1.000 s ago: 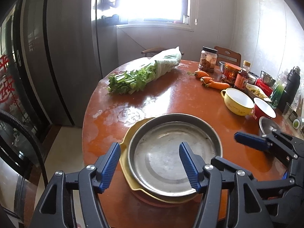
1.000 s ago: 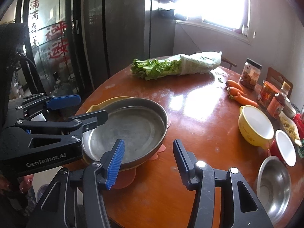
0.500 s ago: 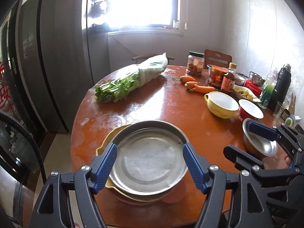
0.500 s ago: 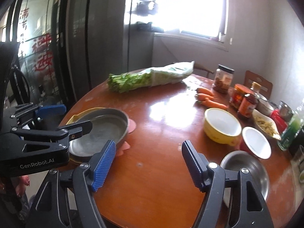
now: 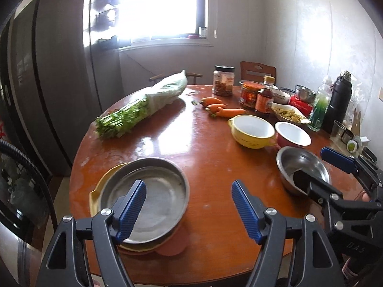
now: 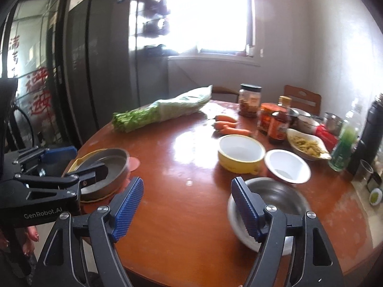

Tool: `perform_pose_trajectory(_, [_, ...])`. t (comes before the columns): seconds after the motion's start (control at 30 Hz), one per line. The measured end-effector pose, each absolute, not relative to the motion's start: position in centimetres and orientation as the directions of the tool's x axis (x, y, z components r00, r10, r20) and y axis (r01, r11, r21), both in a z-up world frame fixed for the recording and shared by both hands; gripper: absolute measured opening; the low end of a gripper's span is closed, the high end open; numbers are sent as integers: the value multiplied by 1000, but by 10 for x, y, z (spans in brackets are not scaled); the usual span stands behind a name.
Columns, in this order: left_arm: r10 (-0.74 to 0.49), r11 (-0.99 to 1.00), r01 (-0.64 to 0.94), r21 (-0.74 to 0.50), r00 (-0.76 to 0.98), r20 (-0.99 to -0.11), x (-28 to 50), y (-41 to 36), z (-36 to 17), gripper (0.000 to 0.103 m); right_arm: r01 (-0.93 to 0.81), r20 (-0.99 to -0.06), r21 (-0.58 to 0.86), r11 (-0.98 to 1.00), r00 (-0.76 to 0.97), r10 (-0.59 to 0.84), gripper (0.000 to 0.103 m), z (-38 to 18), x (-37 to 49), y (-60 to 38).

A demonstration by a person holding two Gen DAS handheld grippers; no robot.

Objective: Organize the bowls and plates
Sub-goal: 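Move the left gripper to the deep steel bowl rim and close it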

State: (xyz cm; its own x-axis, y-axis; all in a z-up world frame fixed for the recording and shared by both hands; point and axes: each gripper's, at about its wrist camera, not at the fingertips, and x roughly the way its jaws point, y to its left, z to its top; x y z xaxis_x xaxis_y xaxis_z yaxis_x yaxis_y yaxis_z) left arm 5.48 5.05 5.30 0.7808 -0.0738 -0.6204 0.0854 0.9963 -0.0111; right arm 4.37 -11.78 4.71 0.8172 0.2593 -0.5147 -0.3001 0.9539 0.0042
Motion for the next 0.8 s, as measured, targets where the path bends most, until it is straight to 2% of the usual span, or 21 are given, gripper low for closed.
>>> perform_pose_trajectory(0.8, [-187, 970, 244, -1, 740, -646, 81, -58, 46, 80, 27, -499, 49, 998, 866, 1, 80, 36, 34, -255])
